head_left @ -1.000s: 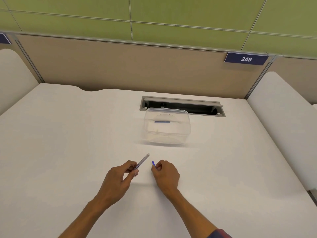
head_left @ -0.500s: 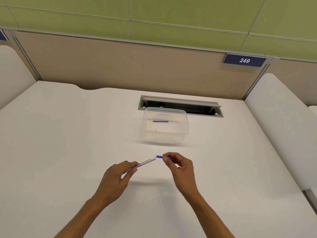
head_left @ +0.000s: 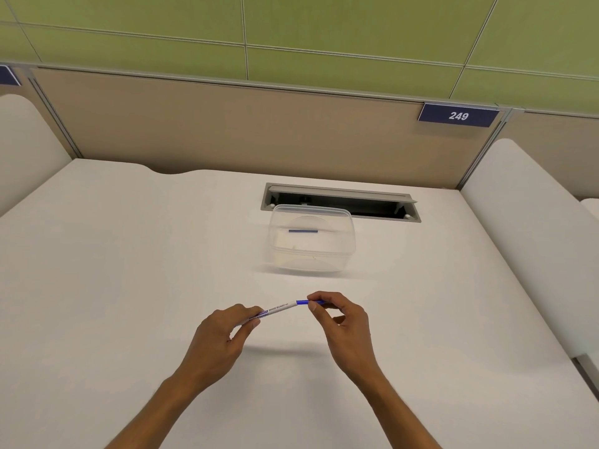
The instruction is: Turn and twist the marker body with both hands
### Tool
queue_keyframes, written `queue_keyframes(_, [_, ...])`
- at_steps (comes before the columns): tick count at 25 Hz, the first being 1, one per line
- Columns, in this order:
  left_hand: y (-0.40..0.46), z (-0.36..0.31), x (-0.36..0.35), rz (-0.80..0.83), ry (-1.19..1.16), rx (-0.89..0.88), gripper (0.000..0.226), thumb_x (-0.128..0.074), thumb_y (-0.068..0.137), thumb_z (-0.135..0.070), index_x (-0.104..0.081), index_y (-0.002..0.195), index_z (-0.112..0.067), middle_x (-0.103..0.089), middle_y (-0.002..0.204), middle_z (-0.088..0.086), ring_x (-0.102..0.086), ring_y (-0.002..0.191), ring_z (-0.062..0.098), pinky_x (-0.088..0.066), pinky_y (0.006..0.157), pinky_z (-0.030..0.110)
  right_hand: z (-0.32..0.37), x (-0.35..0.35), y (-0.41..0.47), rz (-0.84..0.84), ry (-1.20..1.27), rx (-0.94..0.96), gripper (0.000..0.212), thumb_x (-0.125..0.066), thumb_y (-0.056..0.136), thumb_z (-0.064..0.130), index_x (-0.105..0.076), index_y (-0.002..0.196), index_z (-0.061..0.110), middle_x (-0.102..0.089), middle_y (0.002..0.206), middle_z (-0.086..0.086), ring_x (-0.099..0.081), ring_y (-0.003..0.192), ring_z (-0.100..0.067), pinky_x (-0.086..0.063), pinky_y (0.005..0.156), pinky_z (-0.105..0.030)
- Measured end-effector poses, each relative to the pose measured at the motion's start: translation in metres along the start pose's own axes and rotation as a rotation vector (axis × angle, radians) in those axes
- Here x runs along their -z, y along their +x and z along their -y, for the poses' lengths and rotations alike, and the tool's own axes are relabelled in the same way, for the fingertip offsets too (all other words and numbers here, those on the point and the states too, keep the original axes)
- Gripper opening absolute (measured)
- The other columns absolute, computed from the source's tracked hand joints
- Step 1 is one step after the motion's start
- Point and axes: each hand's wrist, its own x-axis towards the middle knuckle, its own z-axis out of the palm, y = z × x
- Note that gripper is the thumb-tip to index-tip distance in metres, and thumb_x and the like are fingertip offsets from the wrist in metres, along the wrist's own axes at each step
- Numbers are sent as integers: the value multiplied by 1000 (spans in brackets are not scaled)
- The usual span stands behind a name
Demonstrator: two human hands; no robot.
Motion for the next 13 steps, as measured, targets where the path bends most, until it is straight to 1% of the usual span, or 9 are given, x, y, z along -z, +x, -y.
queue_keyframes(2, [1, 0, 0, -5, 25, -4, 18, -53, 90, -33, -66, 103, -36, -57, 81, -26, -52, 70, 5, -39, 62, 22, 0, 3, 0, 26, -51, 28, 20, -65, 94, 14, -74, 91, 32, -73, 97, 18, -64, 94, -5, -41, 61, -18])
queue_keyframes(5, [2, -3, 2, -5, 57, -22, 19, -49, 92, -36, -64, 105, -37, -55, 84, -21, -52, 69, 9, -40, 63, 22, -1, 9, 1, 63, -130, 72, 24, -60, 97, 12, -73, 95, 32, -72, 99, 22, -64, 98, -4, -43, 67, -16])
queue_keyframes(9, [3, -9, 4, 5, 118, -38, 23, -39, 94, -47, -59, 104, -40, -52, 82, -19, -50, 73, 8, -41, 66, 19, 0, 11, 1, 70, -144, 98, 23, -62, 95, 12, -70, 101, 33, -71, 100, 25, -64, 99, -3, -43, 68, -10])
queue_keyframes(11, [3, -13, 5, 12, 140, -50, 26, -36, 95, -47, -59, 103, -39, -50, 80, -18, -48, 72, 7, -40, 65, 18, 0, 12, 2, 70, -127, 99, 21, -64, 94, 15, -68, 102, 34, -72, 98, 22, -65, 99, -4, -43, 68, -9])
queue_keyframes(13, [4, -16, 5, 15, 156, -64, 28, -35, 96, -45, -61, 101, -36, -48, 78, -19, -46, 69, 7, -37, 63, 17, 0, 13, 2, 75, -128, 102, 18, -66, 93, 17, -70, 98, 34, -73, 97, 20, -65, 97, -5, -43, 66, -10])
